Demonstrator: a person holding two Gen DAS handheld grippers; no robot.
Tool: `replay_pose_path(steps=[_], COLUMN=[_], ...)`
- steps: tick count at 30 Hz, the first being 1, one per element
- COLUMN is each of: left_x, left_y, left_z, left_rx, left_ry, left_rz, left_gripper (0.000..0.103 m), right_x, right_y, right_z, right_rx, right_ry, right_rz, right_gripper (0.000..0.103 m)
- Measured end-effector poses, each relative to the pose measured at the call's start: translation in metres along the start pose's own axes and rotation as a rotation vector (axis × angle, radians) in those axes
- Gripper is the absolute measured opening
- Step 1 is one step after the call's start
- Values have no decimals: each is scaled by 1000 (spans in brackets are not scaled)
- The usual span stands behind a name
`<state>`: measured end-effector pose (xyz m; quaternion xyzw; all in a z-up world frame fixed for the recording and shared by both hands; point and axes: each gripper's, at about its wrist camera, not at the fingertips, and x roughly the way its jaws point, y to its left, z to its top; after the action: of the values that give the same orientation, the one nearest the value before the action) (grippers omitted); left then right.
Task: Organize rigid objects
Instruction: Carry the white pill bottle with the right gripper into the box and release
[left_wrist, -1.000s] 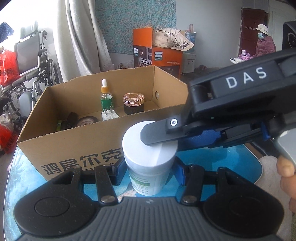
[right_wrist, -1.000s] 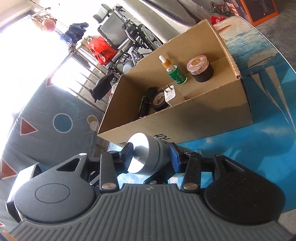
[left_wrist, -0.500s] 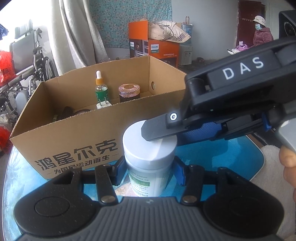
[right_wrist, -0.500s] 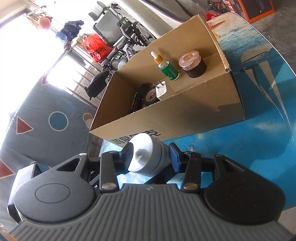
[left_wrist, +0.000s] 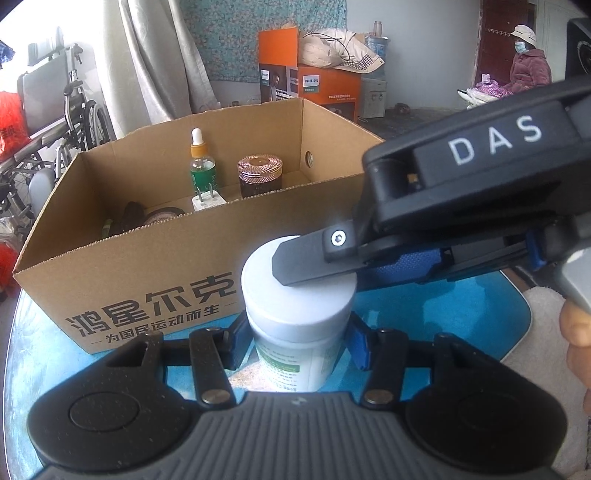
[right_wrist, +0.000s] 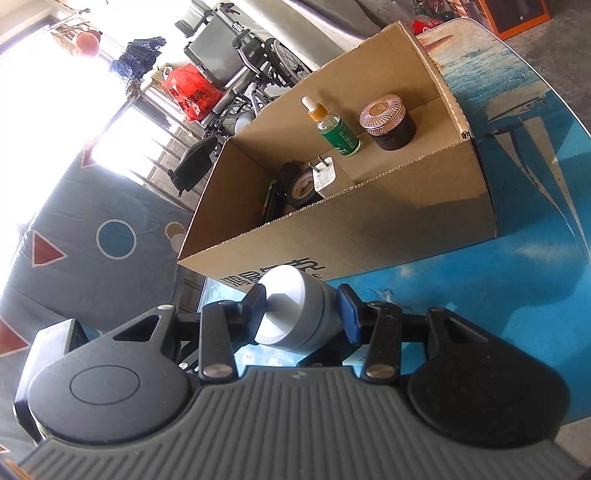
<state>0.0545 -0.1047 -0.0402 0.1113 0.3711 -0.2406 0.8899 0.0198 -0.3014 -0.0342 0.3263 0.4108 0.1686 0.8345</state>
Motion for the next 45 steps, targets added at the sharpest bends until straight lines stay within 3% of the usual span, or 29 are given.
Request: replay_pose_path(steps=[14,26,35,40,45], left_x=[-36,-81,-85,-69,-29], left_y=[8,7,3,8,17], left_z=[15,40,75,101,130], left_rx=[-39,-21,12,23,3], left_ry=[-25,-161,-232,-221,-137], left_rz=[38,120,138,68,-44], left_gripper=[54,54,54,54,54], right_x=[-15,-48,-69,-73,-64], right_y=[25,71,93,93,70], right_z=[3,19,44,70,106], right_rx=[-52,-170,-233,-253,-207], right_ry=[-25,-102,-168,-193,-166], right_rz=[50,111,115,69,20], right_gripper=[42,43,44,45,46])
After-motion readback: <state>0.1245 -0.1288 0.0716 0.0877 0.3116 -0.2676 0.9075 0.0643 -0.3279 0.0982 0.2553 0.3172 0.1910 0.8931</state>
